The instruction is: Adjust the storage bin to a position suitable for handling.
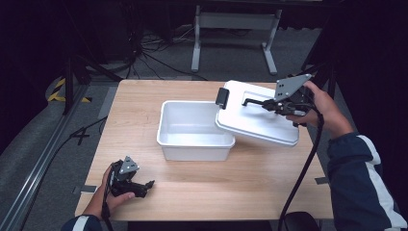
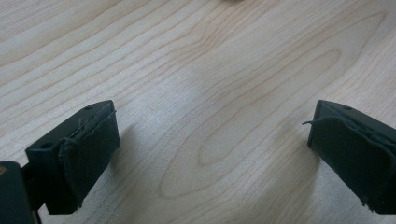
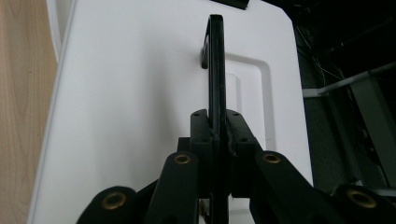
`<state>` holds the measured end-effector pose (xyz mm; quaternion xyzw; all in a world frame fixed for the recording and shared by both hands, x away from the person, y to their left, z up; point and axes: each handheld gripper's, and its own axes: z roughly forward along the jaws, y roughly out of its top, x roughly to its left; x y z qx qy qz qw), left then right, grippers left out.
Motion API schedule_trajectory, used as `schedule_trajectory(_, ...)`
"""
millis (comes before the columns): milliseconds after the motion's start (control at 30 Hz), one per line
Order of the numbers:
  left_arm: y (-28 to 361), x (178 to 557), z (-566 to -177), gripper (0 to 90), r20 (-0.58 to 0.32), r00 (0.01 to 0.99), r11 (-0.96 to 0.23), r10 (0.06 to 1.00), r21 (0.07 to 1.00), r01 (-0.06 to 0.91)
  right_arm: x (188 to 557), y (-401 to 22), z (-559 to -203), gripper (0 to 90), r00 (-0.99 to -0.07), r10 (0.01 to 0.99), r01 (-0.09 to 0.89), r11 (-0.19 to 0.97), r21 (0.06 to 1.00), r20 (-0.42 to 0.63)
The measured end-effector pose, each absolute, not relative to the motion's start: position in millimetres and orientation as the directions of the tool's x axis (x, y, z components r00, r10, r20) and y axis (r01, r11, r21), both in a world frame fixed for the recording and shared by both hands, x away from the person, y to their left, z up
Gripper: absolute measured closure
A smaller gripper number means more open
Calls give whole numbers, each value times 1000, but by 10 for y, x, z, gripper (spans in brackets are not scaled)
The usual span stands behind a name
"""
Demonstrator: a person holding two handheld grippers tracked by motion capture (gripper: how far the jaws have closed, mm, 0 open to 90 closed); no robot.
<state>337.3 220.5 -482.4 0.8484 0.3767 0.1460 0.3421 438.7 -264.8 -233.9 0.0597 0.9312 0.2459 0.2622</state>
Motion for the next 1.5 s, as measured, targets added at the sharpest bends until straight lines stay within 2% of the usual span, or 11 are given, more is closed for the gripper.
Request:
schedule_trajectory(967,2208,3387,-4820,21,3,680,-495,733,688,531,4350,-3192,-2509,840,-837,343,82,849,523,-425)
schedule_trajectory(1500,2209,3389,-4819,20,4,682,-498,732,687,530,4442,-3347,-2757,841,-841,386,141,833,536,-378)
